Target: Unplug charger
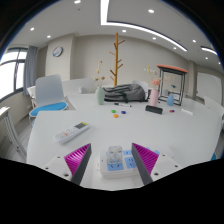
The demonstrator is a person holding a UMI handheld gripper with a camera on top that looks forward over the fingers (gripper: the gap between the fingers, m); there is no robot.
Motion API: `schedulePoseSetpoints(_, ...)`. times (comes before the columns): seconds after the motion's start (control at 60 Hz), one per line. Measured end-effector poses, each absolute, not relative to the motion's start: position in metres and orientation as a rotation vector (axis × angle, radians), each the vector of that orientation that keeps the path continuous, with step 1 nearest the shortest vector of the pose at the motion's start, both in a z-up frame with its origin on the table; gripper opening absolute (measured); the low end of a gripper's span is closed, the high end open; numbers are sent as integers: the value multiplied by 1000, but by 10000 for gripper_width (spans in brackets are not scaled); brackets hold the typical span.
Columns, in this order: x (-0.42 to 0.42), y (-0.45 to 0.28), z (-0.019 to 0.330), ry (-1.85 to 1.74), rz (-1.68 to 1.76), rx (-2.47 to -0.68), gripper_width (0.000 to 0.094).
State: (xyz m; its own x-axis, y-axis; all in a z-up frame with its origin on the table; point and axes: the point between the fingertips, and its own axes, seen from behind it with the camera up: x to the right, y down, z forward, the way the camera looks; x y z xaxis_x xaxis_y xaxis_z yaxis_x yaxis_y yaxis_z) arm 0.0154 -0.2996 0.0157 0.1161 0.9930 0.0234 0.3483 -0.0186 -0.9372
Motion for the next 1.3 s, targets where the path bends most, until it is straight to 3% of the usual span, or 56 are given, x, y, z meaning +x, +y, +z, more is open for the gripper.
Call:
schedulePoseSetpoints(0.117,6,-300,10,-1395,915,-1524,835)
schedulePoseSetpoints(0.2,6,-302,9,-1409,918,-1529,759)
schedulePoseSetpoints(0.25,5,-305,7,-1428,920,-1531,562)
schedulePoseSetpoints(0.283,7,-298,5,-1416,885,-1549,320)
schedulePoseSetpoints(0.3,5,-287,6,-1400,852,-1537,149)
schedulePoseSetpoints(0.35,5,-290,6,-1404,903,-1573,64)
schedulePoseSetpoints(0.483,4,-292,14,-1406,885,-1530,43)
schedulePoseSetpoints(0.55,0,-296,83,-1312,935,-1364,42)
schedulePoseSetpoints(0.6,-7,-296,115,-1295,972,-1372,41)
schedulePoseSetpoints(0.717,-8,-263,166,-1230,995,-1479,41)
schedulePoseSetpoints(0.833,5,-207,187,-1216,937,-1501,42)
schedulePoseSetpoints(1.0,24,-103,156,-1226,778,-1568,44)
schedulePoseSetpoints(1.2,16,-17,65,-1299,662,-1650,53)
schedulePoseSetpoints(1.3,10,-2,21,-1364,642,-1698,108)
